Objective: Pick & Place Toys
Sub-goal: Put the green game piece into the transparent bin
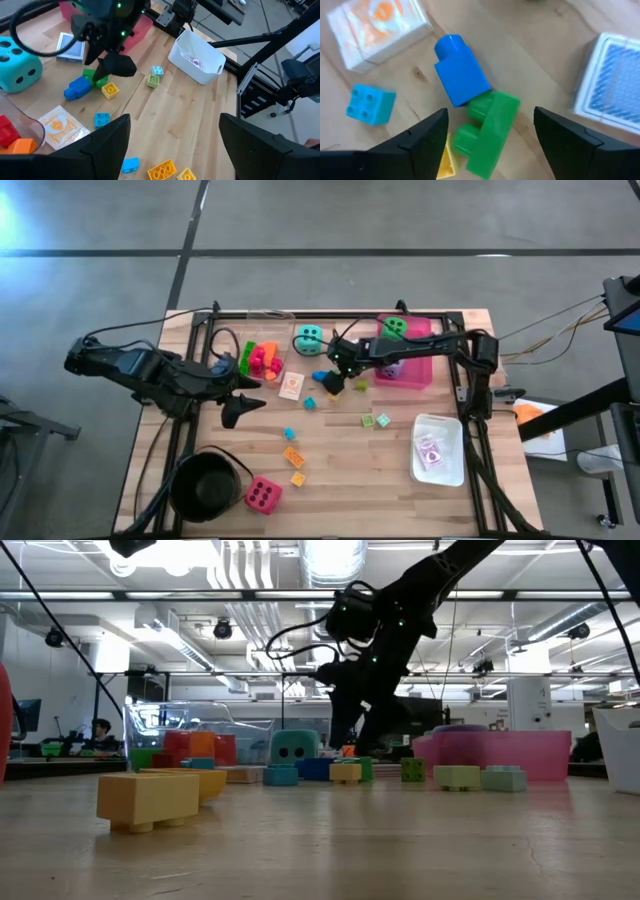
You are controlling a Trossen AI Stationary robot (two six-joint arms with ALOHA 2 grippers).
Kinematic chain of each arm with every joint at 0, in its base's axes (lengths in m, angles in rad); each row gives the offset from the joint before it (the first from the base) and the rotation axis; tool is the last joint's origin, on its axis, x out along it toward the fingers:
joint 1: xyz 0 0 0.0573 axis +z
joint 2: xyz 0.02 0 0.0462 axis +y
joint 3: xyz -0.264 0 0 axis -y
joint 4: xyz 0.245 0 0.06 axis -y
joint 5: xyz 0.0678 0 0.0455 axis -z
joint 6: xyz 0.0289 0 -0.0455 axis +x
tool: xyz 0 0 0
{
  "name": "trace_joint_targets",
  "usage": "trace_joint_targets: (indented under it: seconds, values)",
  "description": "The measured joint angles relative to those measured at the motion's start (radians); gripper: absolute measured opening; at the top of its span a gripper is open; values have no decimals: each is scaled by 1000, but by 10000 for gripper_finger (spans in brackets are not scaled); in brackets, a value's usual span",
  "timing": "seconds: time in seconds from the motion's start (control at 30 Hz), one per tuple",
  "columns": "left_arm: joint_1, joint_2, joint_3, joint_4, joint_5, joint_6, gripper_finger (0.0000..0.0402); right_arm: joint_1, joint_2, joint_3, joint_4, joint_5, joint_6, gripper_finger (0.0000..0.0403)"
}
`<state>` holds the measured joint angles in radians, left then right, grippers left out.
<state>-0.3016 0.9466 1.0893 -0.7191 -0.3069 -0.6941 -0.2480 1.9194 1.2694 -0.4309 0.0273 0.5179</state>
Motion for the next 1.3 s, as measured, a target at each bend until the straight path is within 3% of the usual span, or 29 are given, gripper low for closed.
trace_joint_targets:
  seconds: [0.6,1.03,1.3]
  values:
    - [0,7,0,-2,0,-14,308,12,88,15,3,-5,8,163]
    - [0,7,0,-3,3,-20,308,12,81,28,-4,-24,52,20]
    - [1,7,0,-4,3,-20,309,11,82,51,-32,-58,42,14]
